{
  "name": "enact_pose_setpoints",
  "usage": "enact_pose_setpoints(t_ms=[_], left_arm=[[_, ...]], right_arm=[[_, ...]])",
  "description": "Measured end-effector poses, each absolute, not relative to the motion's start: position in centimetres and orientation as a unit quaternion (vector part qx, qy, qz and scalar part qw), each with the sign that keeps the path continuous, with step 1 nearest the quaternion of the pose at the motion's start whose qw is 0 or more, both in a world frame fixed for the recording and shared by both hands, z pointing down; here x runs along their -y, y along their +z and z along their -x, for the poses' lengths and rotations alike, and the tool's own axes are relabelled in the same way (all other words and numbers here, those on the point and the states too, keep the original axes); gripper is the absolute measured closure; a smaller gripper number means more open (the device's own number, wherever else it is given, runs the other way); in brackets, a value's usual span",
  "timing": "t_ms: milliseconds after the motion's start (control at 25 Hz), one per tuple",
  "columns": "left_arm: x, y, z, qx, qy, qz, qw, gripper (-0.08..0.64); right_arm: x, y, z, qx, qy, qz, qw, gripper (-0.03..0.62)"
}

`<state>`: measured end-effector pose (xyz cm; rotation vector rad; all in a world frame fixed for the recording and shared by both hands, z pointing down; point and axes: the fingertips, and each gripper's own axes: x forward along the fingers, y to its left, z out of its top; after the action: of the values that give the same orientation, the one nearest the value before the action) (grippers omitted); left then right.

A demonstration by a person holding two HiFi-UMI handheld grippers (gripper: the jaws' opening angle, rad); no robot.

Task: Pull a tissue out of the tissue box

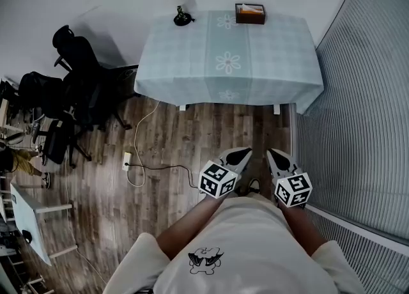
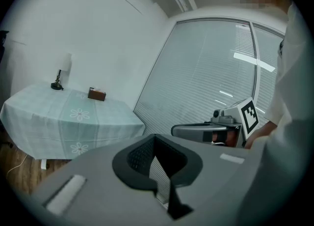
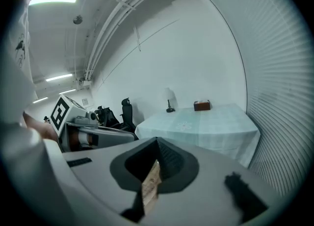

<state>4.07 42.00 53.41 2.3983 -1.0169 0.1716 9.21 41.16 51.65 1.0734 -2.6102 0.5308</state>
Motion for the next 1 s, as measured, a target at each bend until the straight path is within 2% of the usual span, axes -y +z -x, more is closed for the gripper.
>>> enact_pose_setpoints(t_ms=[240, 600, 800, 1000], left_arm=[[-41.4, 54.0, -1.4, 0.367, 0.059, -0.890, 0.263, 0.555], [-36.8, 54.9, 1.0, 0.373, 0.044, -0.882, 0.284, 0.555], [-31.5, 55.9, 0.4, 0.379, 0.046, -0.878, 0.289, 0.555], [-21.8, 57.7, 0.5, 0.404, 0.059, -0.867, 0.285, 0.555]], right_arm=[[-40.5, 53.0, -6.2, 0.895, 0.208, -0.370, 0.134, 0.578], [-35.6, 54.1, -6.6, 0.878, 0.223, -0.399, 0.144, 0.578], [-30.0, 55.8, -7.1, 0.878, 0.232, -0.393, 0.144, 0.578], [-19.7, 57.9, -7.7, 0.885, 0.229, -0.381, 0.138, 0.578]])
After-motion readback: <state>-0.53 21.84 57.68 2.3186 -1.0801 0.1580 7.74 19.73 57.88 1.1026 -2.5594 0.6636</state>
